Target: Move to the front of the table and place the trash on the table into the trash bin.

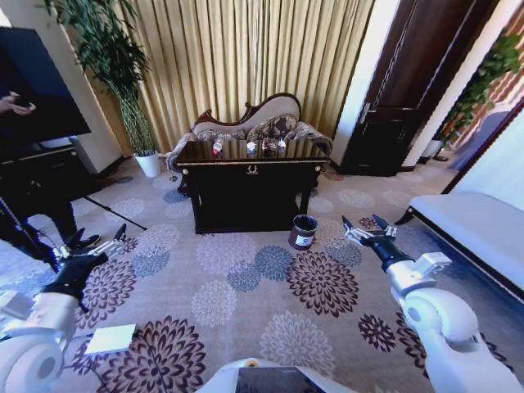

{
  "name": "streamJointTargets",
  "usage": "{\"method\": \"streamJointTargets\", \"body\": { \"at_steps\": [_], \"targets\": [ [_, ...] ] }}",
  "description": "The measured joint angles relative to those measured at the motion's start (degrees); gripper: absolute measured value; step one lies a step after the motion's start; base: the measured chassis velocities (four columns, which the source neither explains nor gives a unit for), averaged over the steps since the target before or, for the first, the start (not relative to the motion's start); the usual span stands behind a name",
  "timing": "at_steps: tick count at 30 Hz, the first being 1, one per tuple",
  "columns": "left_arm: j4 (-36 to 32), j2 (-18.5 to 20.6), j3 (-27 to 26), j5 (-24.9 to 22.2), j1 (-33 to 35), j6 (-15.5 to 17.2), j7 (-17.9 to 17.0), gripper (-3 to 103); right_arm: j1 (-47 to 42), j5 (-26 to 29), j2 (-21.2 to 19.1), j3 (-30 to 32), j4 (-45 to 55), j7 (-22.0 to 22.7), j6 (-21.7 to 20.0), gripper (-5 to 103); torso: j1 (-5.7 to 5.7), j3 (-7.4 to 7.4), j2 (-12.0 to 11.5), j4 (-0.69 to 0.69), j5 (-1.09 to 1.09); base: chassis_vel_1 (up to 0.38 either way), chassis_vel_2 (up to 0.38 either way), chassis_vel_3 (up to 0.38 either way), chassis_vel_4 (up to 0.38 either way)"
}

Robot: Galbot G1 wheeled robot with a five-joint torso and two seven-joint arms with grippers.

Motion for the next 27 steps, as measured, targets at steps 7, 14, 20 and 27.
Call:
{"method": "streamJointTargets", "body": {
  "at_steps": [7, 14, 20, 27],
  "targets": [
    [0.0, 0.1, 0.0, 0.0, 0.0, -0.1, 0.0, 100, 0.0, 0.0, 0.0, 0.1, -0.1, -0.6, 0.2, 100, -0.02, -0.01, 0.0, 0.0, 0.0, -0.069, 0.085, 0.089, -0.084],
    [0.0, 0.2, 0.0, 0.0, 0.0, -0.1, 0.0, 100, 0.0, 0.1, 0.0, 0.1, -0.1, -0.7, 0.3, 100, 0.03, 0.02, 0.0, 0.02, 0.01, -0.157, 0.175, 0.156, -0.182],
    [-0.2, 0.2, 0.0, 0.0, 0.0, -0.2, 0.0, 100, -0.1, 0.1, -0.1, 0.1, 0.1, -0.8, 0.3, 100, 0.02, 0.0, 0.0, -0.01, 0.0, -0.125, 0.118, 0.115, -0.134],
    [-0.3, 0.0, 0.0, 0.0, 0.2, -0.2, 0.0, 100, -0.2, 0.1, -0.3, 0.2, 0.3, -0.8, 0.4, 100, -0.01, 0.0, 0.0, 0.02, -0.01, -0.147, 0.132, 0.151, -0.104]
  ]
}}
